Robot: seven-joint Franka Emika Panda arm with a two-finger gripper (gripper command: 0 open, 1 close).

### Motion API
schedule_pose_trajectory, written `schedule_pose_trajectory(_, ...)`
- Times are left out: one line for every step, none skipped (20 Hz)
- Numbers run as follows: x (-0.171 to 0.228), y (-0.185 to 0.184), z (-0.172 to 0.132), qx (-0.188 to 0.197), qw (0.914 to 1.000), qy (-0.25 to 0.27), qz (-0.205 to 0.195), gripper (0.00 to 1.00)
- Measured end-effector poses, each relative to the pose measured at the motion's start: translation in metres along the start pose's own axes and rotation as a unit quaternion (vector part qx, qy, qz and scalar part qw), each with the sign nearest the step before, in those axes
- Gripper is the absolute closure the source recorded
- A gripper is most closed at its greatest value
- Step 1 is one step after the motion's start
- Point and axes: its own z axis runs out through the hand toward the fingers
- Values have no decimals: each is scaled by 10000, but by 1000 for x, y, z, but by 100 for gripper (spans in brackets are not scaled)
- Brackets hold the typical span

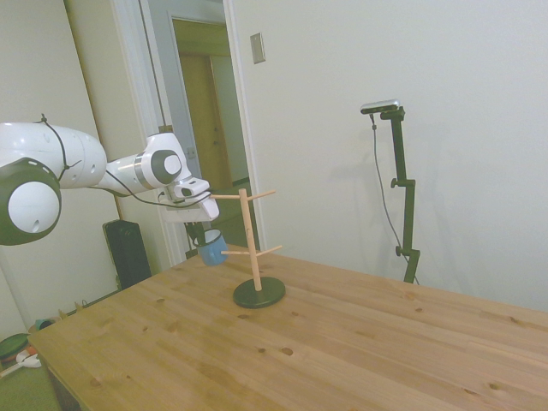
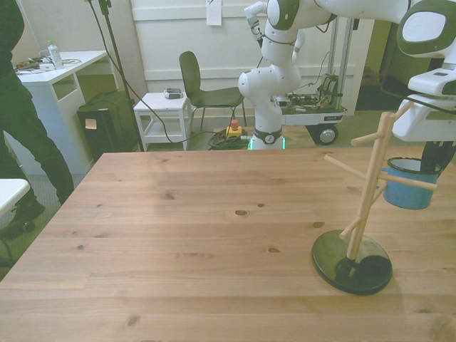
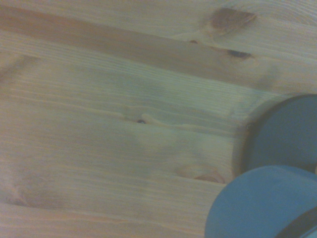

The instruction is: Hang the mug

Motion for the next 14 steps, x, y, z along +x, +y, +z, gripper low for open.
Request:
schedule_pose_trajectory(1, 2, -1, 10, 10000, -8, 19, 100)
schedule_pose_trajectory(2, 4, -1, 16, 10000, -14, 34, 100)
schedule_pose_trajectory(3, 5, -2, 21, 10000, -15, 47, 100)
schedule_pose_trajectory(4, 6, -2, 25, 10000, -12, 58, 100)
schedule_pose_trajectory(5, 7, -3, 25, 10000, -12, 66, 100)
schedule_pose_trajectory(7, 7, -2, 24, 10000, -11, 73, 100)
schedule_pose_trajectory(8, 8, -2, 22, 10000, -11, 76, 100)
schedule_pose_trajectory(8, 9, -2, 21, 10000, -11, 76, 100)
schedule_pose_trajectory(9, 9, -2, 21, 10000, -10, 76, 100)
schedule_pose_trajectory(9, 9, -2, 21, 10000, -10, 75, 100)
schedule_pose_trajectory(10, 9, -2, 21, 10000, -9, 71, 100)
schedule_pose_trajectory(9, 9, -2, 22, 10000, -10, 61, 100)
schedule_pose_trajectory(9, 9, -2, 25, 10000, -11, 50, 100)
schedule_pose_trajectory(7, 8, -3, 33, 10000, -15, 36, 100)
